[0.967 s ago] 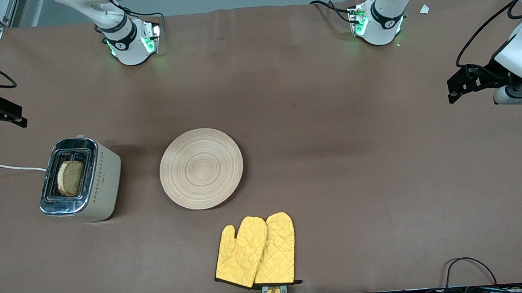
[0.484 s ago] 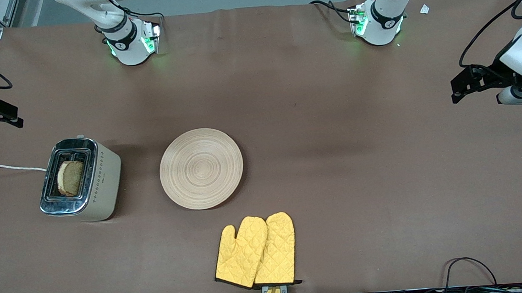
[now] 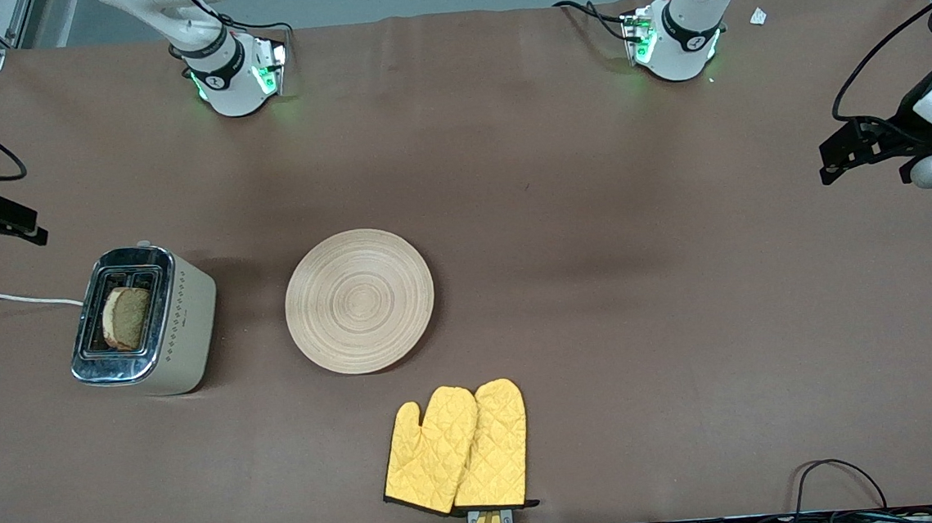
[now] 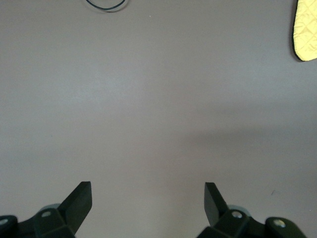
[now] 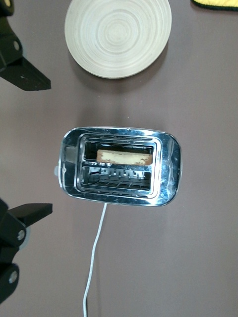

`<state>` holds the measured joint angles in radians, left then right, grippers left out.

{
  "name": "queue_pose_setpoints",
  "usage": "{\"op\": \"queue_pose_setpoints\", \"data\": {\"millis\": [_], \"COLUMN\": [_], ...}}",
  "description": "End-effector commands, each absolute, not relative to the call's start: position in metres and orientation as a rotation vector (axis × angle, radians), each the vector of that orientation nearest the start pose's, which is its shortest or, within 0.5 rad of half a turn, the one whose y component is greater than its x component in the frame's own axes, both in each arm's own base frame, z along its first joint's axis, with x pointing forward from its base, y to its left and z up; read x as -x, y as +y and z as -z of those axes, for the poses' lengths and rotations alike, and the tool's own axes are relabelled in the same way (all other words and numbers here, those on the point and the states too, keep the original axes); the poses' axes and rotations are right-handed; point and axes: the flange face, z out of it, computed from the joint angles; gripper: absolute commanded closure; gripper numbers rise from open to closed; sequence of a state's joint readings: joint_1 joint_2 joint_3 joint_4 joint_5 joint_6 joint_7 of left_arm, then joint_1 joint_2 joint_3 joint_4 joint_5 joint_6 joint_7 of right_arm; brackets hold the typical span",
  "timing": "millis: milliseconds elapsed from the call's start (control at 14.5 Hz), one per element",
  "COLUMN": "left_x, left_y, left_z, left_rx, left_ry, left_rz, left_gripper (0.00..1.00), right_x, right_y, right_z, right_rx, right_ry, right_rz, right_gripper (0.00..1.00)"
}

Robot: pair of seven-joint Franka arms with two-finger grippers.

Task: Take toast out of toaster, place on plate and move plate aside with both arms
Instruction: 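Reach the right gripper down into the toaster slot to the bread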

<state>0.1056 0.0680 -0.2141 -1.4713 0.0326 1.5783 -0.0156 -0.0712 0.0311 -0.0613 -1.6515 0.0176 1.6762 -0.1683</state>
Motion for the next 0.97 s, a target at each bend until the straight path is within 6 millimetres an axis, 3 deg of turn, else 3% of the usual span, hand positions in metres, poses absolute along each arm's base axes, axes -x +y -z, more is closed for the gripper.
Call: {"op": "queue_pose_setpoints", "data": {"millis": [0,276,415,622,898], "left_x": [-0.572,-0.573,-0.573,-0.574,-0.574], "left_y": [-0.055,-0.054,-0.054,-0.059,-0.058], "left_z": [-0.636,-0.638,-0.637,-0.635,-0.635], "left_rx": [3.115,3.115,3.116,3.118,3.111], "left_ry": [0.129,0.141,0.136,0.139,0.145], "left_rz": [0.055,0.06,0.058,0.053,0.053], "left_gripper": [0.0,0.0,0.0,0.0,0.0], "right_x": [-0.563,-0.583,-0.592,-0.604,-0.618], "right_y": [-0.074,-0.071,-0.063,-0.071,-0.066], "right_z": [-0.548,-0.502,-0.486,-0.471,-0.442], "right_rx": [3.101,3.096,3.103,3.102,3.122], "right_ry": [-0.057,-0.072,-0.099,-0.07,-0.084], "right_rz": [0.003,-0.105,-0.11,-0.08,-0.095], "right_gripper": [0.0,0.0,0.0,0.0,0.0]}}
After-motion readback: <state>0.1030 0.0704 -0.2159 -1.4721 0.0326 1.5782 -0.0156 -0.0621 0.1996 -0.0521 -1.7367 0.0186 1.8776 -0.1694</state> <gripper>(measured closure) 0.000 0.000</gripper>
